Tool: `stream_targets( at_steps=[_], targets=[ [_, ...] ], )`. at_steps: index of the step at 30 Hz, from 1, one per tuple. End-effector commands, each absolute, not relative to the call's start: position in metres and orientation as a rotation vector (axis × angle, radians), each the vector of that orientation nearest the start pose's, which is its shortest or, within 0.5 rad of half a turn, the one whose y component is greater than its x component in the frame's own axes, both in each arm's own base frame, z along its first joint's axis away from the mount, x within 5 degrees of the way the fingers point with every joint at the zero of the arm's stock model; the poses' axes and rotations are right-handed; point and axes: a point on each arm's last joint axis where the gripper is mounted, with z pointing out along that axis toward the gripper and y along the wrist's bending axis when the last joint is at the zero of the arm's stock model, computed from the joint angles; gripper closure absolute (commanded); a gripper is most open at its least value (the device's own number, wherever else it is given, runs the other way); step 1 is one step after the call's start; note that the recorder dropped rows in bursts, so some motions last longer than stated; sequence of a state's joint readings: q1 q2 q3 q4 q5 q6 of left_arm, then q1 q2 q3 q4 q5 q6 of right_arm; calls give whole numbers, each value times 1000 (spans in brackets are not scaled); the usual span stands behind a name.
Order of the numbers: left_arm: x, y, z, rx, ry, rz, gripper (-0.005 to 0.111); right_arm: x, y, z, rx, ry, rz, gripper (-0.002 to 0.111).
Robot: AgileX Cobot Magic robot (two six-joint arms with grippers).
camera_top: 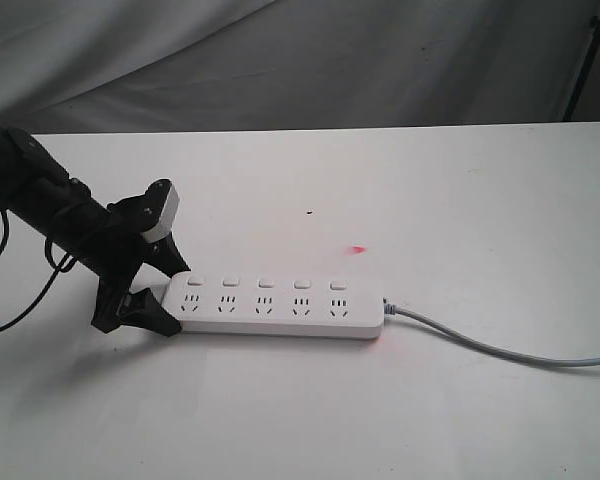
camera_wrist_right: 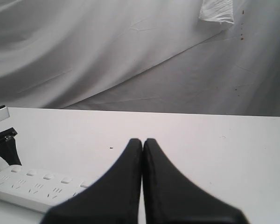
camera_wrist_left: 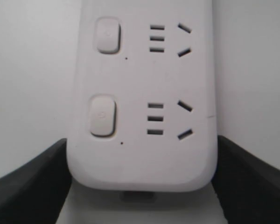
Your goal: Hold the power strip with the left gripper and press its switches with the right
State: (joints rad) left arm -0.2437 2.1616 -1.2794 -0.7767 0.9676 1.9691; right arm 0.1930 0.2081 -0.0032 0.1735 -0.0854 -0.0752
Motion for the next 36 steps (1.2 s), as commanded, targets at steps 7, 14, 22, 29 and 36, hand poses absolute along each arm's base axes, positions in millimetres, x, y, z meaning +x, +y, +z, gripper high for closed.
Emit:
stream_targets(
  at_steps=[7,14,22,29,36],
  targets=[
    [356,-143,101,-2519,-2220,897,50,73,13,207,-61,1613,211,108],
    [356,-143,101,-2519,-2220,897,50,65,17,251,-134,1790,241,108],
    [356,-143,101,-2522,-2218,896,50,75,17,345,-220,1848,145,108],
    [356,-143,101,-2522,-2218,896,50,102,23,378,-218,1860,150,108],
    [356,-143,101,-2522,-2218,896,50,121,38,358,-249,2073,308,108]
  ],
)
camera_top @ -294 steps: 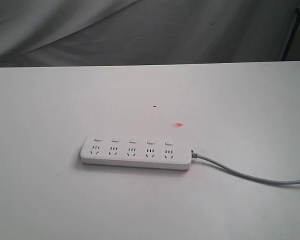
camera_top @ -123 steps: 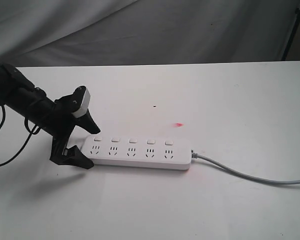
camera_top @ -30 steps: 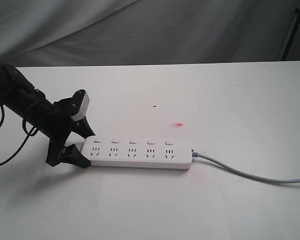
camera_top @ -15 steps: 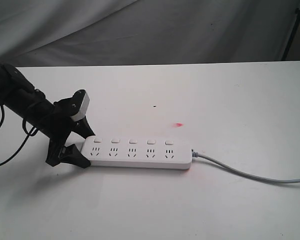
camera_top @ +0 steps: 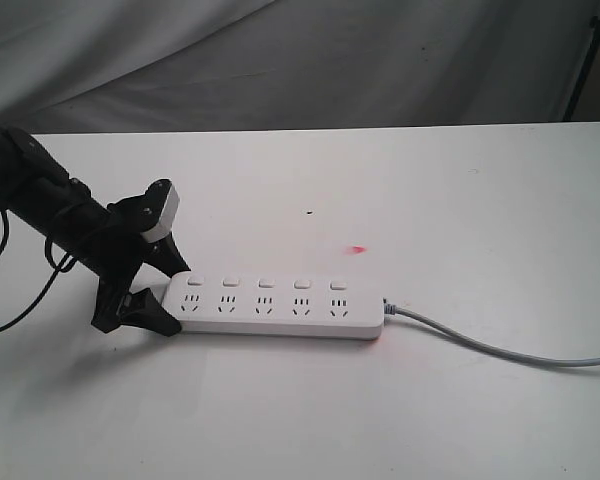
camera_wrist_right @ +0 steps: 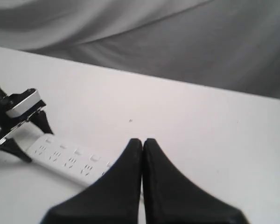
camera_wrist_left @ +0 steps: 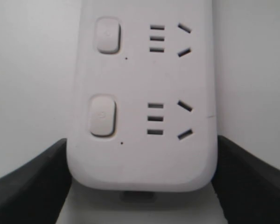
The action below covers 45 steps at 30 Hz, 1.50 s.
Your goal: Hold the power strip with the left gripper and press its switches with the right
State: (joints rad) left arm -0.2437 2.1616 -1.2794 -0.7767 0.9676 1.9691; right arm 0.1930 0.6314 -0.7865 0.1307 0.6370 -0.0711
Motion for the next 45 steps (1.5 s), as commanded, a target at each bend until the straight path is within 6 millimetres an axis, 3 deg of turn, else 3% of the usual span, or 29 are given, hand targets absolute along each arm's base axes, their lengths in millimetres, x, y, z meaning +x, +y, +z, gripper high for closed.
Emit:
stream_targets(
  at_steps=[1,5,12,19,24,33,40,45],
  targets=[
    [356,-143,101,-2522,-2218,896,50,123,42,353,-298,2111,331,108],
    [356,-143,101,-2522,-2218,896,50,139,56,340,-456,2201,426,108],
    [356,-143,101,-2522,-2218,896,50,183,75,307,-674,2287,520,108],
    [356,-143,101,-2522,-2218,896,50,224,89,277,-762,2270,607,108],
    [356,-143,101,-2522,-2218,896,50,260,106,281,-885,2230,609,108],
    [356,-143,101,-2522,-2218,896,50,318,169,279,-1168,2101,576,108],
    [356,-143,101,-2522,-2218,896,50,351,205,257,-1266,2066,526,108],
    [356,-143,101,-2522,-2218,896,50,374,216,238,-1291,2071,518,108]
  ],
)
